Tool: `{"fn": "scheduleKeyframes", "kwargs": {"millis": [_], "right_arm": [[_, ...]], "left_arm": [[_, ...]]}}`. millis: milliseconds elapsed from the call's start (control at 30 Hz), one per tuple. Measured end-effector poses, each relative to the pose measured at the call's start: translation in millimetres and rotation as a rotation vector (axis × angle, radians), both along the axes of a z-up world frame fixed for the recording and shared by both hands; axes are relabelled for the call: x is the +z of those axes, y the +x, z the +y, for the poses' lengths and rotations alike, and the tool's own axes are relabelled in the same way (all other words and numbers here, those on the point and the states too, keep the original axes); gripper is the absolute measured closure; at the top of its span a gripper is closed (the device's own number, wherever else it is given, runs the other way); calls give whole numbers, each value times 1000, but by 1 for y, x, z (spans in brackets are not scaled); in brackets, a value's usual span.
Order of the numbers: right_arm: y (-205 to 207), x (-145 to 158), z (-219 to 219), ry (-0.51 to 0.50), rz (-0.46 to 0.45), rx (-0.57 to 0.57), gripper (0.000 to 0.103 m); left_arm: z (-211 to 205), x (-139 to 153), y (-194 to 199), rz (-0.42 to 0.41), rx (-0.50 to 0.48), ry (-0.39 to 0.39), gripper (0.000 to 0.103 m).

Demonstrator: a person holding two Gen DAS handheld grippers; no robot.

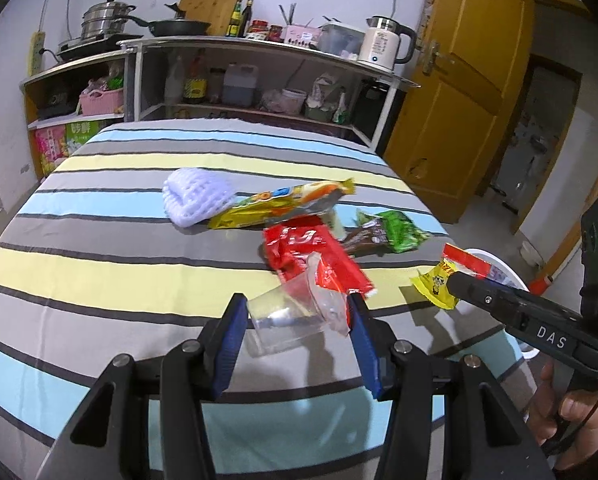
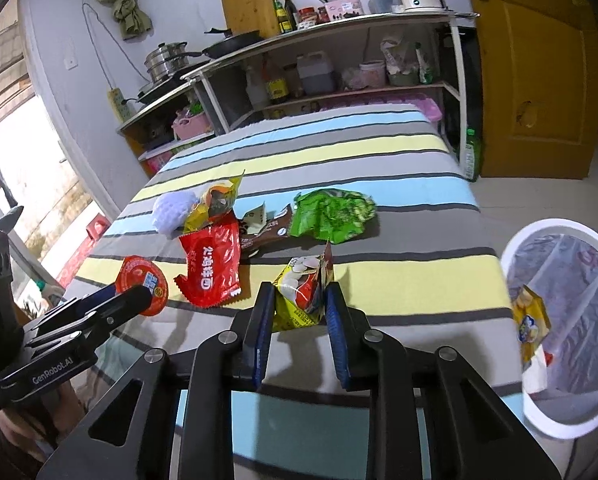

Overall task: Collect trash
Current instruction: 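Carry the cup and the yellow packet over the white bin with both tools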

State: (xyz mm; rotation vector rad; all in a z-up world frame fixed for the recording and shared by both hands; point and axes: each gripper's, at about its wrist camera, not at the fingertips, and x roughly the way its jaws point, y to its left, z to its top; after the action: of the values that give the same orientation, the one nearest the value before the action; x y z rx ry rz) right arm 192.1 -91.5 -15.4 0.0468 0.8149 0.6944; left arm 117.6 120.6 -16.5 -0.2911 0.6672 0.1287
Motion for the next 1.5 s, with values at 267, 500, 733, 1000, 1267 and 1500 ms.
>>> {"fn": "scheduleKeyframes", "kwargs": {"millis": [267,500,733,1000,1267,1500], "right_arm": [[-10,13,-35,24,-29,-58,76],[-17,22,-76,36,-51,-131,76],[-17,24,-120,41,-55,-222,76],[-12,18,-163,45,-43,-318,76],[-3,7,-193,39,-18,-380,76],[7,-8,-212,38,19,-422,76]], "left_arm": [[-32,13,2,-24,-71,19,51],[-64,23,12,-40,-145,26,51],[-103,31,27,-53,-238,38,51],[-148,35,47,-64,-342,46,51],[-187,32,70,-60,-434,47,51],[-211,23,91,-39,-494,48,51]]}}
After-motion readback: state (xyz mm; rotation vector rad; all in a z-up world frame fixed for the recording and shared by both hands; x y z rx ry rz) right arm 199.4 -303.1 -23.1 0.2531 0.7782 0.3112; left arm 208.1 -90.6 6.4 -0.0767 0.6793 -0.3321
